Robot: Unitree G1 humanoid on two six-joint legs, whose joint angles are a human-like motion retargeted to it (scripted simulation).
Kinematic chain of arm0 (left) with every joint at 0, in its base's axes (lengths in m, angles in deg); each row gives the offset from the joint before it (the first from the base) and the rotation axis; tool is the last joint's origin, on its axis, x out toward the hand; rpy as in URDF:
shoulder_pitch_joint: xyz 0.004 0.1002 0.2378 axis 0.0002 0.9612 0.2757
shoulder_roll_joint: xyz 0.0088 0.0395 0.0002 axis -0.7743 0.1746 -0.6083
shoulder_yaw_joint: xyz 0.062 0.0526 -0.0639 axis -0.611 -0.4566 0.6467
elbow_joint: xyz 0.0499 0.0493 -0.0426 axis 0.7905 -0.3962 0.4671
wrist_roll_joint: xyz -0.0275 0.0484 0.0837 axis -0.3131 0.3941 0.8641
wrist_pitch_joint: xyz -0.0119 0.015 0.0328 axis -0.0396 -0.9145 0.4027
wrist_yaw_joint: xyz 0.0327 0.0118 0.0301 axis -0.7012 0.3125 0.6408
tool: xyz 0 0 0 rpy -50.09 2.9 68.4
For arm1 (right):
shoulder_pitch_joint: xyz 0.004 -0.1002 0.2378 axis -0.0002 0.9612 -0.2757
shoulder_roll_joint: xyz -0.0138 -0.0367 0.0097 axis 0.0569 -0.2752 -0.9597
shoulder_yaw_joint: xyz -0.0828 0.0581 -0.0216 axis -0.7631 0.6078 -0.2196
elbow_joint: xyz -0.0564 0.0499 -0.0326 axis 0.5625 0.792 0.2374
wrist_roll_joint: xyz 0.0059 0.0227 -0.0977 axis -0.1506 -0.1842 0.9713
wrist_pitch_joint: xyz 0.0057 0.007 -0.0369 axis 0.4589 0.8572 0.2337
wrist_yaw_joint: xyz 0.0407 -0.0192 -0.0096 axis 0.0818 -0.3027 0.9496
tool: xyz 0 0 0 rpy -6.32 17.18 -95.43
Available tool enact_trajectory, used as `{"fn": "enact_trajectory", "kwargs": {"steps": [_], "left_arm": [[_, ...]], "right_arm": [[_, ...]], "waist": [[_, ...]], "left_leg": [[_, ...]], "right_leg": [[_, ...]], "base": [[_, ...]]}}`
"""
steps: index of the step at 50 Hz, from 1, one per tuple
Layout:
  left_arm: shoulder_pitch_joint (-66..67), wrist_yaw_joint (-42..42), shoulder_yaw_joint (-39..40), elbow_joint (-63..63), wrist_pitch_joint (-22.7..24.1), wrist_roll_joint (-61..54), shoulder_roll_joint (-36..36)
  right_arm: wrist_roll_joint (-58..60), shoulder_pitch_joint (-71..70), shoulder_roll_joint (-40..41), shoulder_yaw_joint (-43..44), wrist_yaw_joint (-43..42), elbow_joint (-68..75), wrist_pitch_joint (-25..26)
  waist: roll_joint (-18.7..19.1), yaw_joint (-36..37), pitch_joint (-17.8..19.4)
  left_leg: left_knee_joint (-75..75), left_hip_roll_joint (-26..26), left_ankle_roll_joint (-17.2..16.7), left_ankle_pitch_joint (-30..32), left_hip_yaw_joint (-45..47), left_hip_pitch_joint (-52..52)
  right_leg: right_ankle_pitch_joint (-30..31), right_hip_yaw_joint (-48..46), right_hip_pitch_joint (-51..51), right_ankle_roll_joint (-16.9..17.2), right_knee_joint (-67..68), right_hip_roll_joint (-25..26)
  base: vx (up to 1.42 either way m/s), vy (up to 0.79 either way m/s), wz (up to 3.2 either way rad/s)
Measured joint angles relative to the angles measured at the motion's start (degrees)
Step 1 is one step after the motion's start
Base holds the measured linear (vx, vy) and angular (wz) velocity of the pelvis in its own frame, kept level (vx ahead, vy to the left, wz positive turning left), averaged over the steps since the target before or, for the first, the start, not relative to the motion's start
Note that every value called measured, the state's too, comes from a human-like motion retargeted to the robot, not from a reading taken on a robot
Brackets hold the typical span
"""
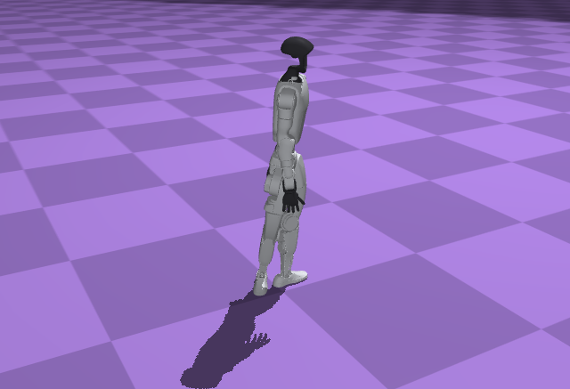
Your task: In place motions
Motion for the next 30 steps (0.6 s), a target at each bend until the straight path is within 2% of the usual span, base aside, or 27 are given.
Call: {"fn": "enact_trajectory", "kwargs": {"steps": [5, 12, 16, 20, 22, 25, 28, 30], "left_arm": [[-1.6, 0.1, -0.8, 2.4, 0.3, 1.1, -0.5], [-3.9, 0.1, -2.8, 5.5, 0.6, 2.3, -2.0], [-4.5, -0.1, -3.6, 6.9, 0.8, 2.5, -2.0], [-4.7, -0.8, -4.5, 7.4, 0.9, 2.3, -1.3], [-4.6, -1.1, -5.0, 7.7, 1.1, 2.6, -1.0], [-4.4, -1.6, -5.8, 8.0, 1.2, 3.4, -1.0], [-4.0, -1.6, -6.3, 7.5, 1.2, 3.9, -1.3], [-3.9, -1.5, -6.4, 6.9, 1.0, 3.9, -1.7]], "right_arm": [[3.1, -1.0, 0.8, -2.7, 1.0, -1.6, -0.5], [6.7, 0.5, 0.5, -4.2, 0.0, 0.8, -0.8], [6.1, 1.6, -0.2, -2.3, -0.5, 5.6, 0.1], [4.3, 3.2, -1.1, 0.6, -1.8, 10.5, 1.0], [2.9, 4.3, -1.6, 1.6, -2.2, 11.8, 1.2], [1.3, 5.4, -2.1, 2.5, -2.7, 12.8, 1.4], [1.2, 6.3, -2.0, 2.8, -3.0, 12.7, 1.4], [1.1, 6.4, -1.7, 2.7, -2.9, 12.0, 1.4]], "waist": [[-1.1, 2.9, -0.2], [-1.9, 2.4, -2.7], [-1.2, 1.9, -3.9], [2.2, 0.1, -5.0], [4.9, -1.0, -4.8], [7.6, -3.3, -3.9], [7.1, -5.7, -3.7], [7.1, -5.7, -3.3]], "left_leg": [[0.4, -0.3, -0.6, -1.1, -2.7, -0.1], [1.1, -1.0, -1.7, -3.2, -6.8, -0.6], [1.7, -0.9, -1.6, -4.4, -10.7, -0.6], [3.1, 1.4, -0.9, -5.5, -16.9, -1.0], [3.8, 3.7, -0.8, -6.0, -20.1, -0.8], [4.6, 5.4, -0.6, -6.3, -24.8, -0.7], [4.0, 3.4, 0.2, -5.4, -28.3, -1.2], [3.9, 3.4, 0.4, -4.9, -28.5, -1.5]], "right_leg": [[-0.2, -0.2, 1.1, 0.5, 0.7, -0.4], [0.0, -2.8, 3.0, 2.1, 1.6, 0.3], [1.4, -0.9, 4.6, 0.9, 3.4, 0.9], [5.1, 3.7, 5.6, -2.0, 9.9, 0.9], [7.1, 8.6, 4.8, -5.4, 17.0, -0.4], [7.5, 21.0, -1.1, -10.4, 34.2, -6.3], [5.7, 40.8, -12.5, -7.4, 42.1, -4.6], [4.9, 48.0, -16.6, -7.6, 43.3, -2.2]], "base": [[0.21, -0.21, 0.04], [0.23, -0.22, 0.55], [0.26, -0.21, 0.85], [0.28, -0.25, 1.26], [0.20, -0.26, 1.39], [0.09, -0.24, 1.55], [-0.04, -0.27, 1.48], [-0.12, -0.27, 1.02]]}}
